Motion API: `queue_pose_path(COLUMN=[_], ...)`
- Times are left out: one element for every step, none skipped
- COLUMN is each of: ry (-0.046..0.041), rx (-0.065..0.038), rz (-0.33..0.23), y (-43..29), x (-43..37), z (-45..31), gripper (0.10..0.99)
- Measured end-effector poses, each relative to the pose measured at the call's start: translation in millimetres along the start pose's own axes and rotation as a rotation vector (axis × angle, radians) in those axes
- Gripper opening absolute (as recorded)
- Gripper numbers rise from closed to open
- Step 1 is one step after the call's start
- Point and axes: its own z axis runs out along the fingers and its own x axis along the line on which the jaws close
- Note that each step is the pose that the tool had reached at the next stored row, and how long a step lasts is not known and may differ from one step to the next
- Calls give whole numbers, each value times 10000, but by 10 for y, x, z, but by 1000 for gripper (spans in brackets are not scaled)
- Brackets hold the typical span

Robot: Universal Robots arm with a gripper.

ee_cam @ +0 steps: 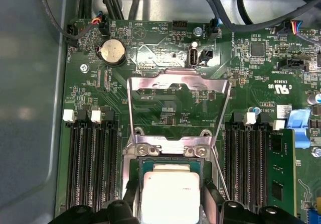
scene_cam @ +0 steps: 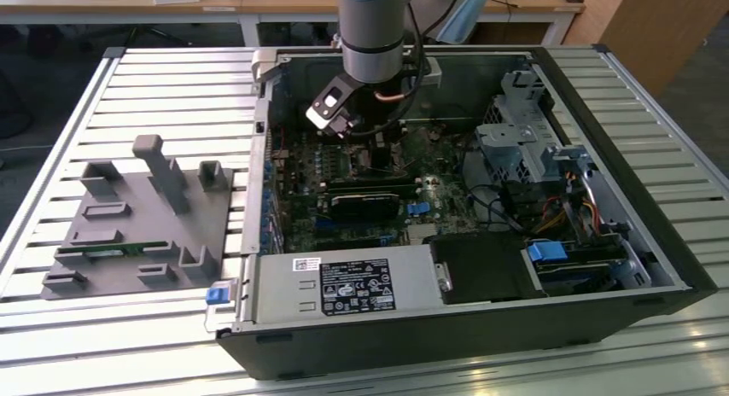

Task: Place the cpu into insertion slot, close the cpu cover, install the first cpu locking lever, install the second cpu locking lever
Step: 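Place the cpu into insertion slot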

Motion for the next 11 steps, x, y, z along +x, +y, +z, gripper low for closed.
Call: queue_pose_path(ry=[-1, -3, -3, -1, -2, -1, 0, -1, -1, -1, 0], rx=[0, 2, 2, 0, 1, 1, 1, 4, 11, 21, 31], rz=[0, 0, 0, 0, 0, 0, 1, 1, 1, 0, 0], y=[0, 0, 0, 1, 3, 4, 5, 7, 9, 10, 11], x=[0, -1, -1, -1, -1, -1, -1, -1, -1, -1, -1], z=[-1, -5, -11, -22, -36, -53, -70, -86, -97, -103, -108], gripper=[612, 612, 612, 612, 612, 612, 612, 612, 600, 600, 537])
